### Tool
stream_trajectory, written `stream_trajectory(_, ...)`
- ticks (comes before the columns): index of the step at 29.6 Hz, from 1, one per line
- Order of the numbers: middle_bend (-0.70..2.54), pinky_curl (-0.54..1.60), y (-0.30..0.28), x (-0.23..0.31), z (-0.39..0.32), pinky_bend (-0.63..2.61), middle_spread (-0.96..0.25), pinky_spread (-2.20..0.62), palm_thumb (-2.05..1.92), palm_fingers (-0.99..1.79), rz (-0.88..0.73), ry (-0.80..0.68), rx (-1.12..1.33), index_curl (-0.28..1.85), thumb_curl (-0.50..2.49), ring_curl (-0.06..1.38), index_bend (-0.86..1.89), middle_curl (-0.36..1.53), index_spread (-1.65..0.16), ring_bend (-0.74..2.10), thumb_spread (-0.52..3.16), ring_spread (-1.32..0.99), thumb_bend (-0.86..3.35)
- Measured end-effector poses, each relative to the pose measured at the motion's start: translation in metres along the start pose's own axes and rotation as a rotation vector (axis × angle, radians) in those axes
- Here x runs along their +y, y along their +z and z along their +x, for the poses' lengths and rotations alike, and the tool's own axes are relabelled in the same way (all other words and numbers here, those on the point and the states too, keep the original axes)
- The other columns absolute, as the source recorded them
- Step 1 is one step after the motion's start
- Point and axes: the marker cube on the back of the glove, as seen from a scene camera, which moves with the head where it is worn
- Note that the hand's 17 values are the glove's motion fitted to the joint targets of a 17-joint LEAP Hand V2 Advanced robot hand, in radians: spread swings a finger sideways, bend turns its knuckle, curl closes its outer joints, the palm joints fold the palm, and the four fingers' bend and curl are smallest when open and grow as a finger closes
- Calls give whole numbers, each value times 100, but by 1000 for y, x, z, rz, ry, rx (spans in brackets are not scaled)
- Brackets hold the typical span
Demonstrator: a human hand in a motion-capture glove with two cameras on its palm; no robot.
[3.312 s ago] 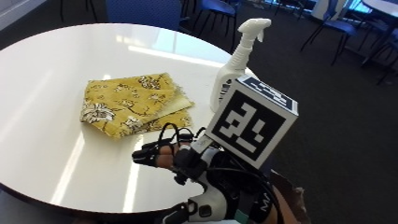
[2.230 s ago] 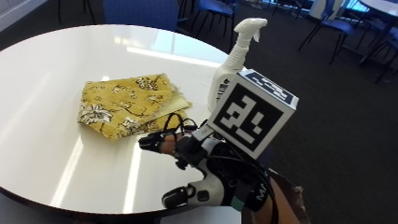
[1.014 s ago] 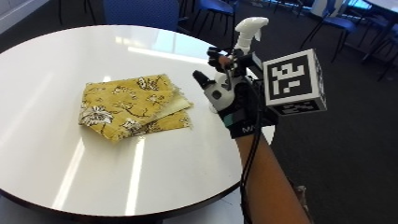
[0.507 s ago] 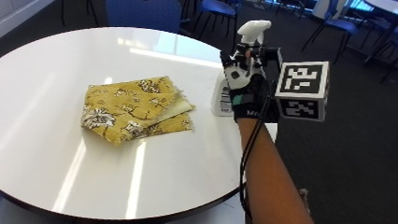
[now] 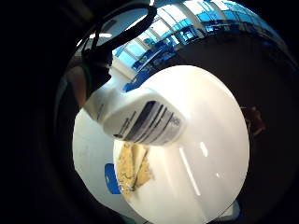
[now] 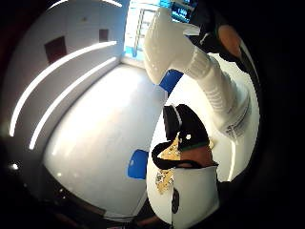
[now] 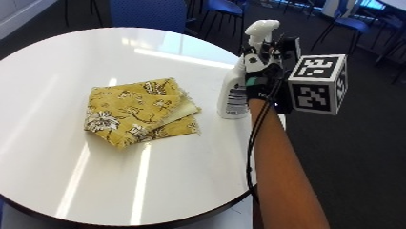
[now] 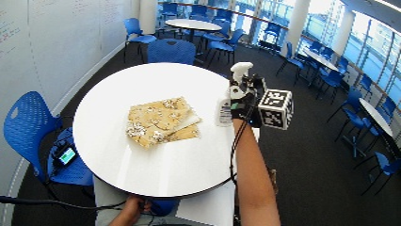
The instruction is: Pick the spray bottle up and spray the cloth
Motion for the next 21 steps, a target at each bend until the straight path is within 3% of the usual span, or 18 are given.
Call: stream_trajectory(21,34,26,12,-36,-1,11,-11,7,76,100,-154,99,-23,28,37,38,11,42,-33,44,103,-11,-2)
